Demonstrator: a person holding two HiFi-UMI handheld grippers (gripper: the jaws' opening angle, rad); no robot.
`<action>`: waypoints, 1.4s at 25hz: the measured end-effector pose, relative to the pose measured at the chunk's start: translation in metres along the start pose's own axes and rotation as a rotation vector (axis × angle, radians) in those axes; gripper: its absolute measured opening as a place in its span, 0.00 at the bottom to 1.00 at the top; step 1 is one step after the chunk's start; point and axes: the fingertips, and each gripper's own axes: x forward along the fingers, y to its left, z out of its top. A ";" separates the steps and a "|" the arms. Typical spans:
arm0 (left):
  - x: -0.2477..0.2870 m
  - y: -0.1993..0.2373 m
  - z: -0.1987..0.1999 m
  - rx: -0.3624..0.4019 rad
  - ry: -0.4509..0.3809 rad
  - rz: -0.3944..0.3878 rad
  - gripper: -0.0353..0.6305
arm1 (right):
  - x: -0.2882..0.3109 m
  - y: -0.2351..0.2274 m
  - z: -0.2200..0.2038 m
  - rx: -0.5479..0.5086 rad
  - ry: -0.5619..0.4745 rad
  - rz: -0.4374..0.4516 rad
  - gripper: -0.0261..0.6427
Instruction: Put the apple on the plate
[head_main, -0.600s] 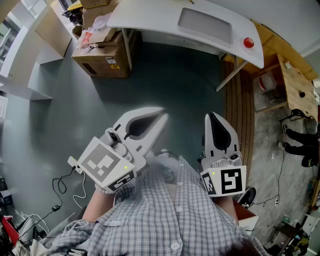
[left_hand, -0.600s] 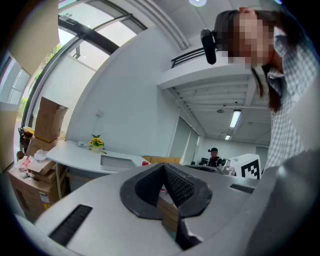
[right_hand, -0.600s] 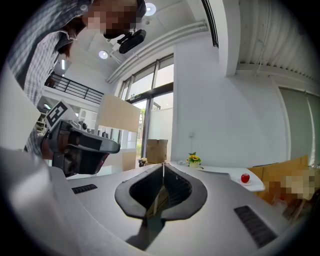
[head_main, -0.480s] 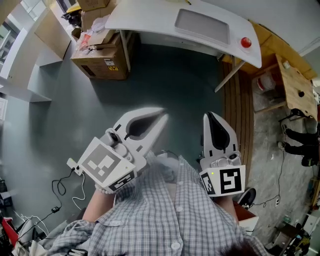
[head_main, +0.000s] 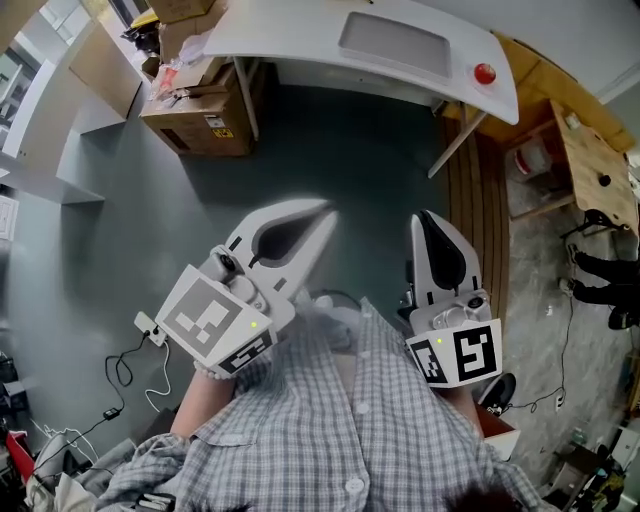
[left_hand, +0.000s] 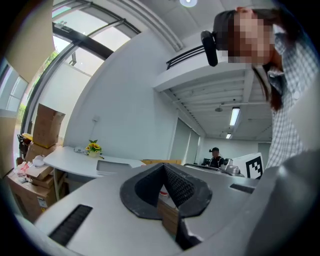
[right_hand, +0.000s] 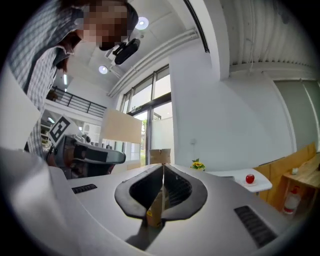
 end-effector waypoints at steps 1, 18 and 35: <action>0.000 0.000 0.000 0.002 -0.001 0.005 0.07 | -0.001 -0.001 0.003 0.026 -0.015 0.010 0.08; 0.036 -0.003 -0.002 0.060 0.035 -0.043 0.07 | -0.022 -0.029 0.000 -0.086 0.015 -0.034 0.08; 0.127 0.073 0.015 0.015 0.036 -0.083 0.07 | 0.051 -0.099 0.002 -0.099 0.044 -0.143 0.08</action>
